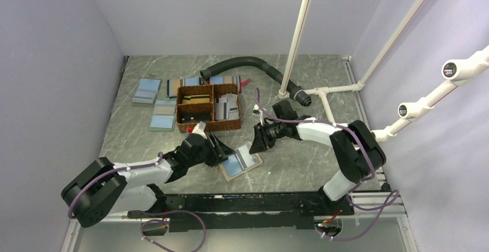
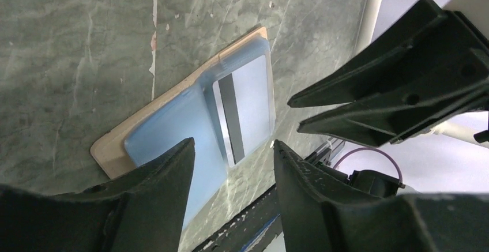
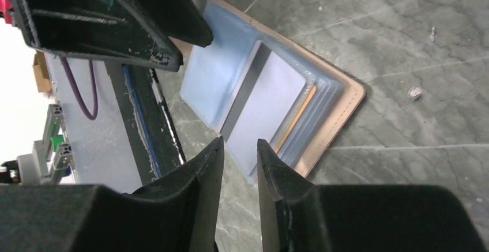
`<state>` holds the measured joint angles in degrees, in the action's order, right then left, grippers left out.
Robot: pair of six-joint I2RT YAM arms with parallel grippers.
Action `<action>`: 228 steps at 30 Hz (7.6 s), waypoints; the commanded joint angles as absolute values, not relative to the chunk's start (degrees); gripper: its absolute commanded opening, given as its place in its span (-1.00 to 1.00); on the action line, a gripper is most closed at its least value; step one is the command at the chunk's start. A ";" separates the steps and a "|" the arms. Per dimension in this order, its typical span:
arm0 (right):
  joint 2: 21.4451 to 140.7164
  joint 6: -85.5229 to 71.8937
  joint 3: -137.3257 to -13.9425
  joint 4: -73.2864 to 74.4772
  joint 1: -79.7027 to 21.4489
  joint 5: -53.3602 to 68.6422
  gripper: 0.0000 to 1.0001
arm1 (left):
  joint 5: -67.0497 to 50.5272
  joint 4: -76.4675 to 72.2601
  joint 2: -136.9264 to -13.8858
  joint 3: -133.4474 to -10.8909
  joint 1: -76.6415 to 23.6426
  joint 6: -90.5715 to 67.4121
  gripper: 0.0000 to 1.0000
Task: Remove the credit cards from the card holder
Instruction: Remove the credit card from the card holder, then place the credit card in the storage box.
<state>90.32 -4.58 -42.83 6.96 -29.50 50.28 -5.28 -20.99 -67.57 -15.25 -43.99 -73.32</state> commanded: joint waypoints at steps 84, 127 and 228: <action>100.78 -14.79 -46.36 5.01 -33.05 46.50 -0.79 | -10.80 -17.89 -72.90 -19.84 -45.84 -79.76 0.36; 107.21 -14.45 -48.21 9.06 -34.95 44.49 -0.89 | -4.31 -40.25 -81.59 -9.40 -46.07 -81.65 -0.68; 92.77 -1.81 -56.17 11.80 -30.21 79.51 -1.00 | -4.81 -1.31 -37.91 -20.29 -44.89 -56.83 -0.09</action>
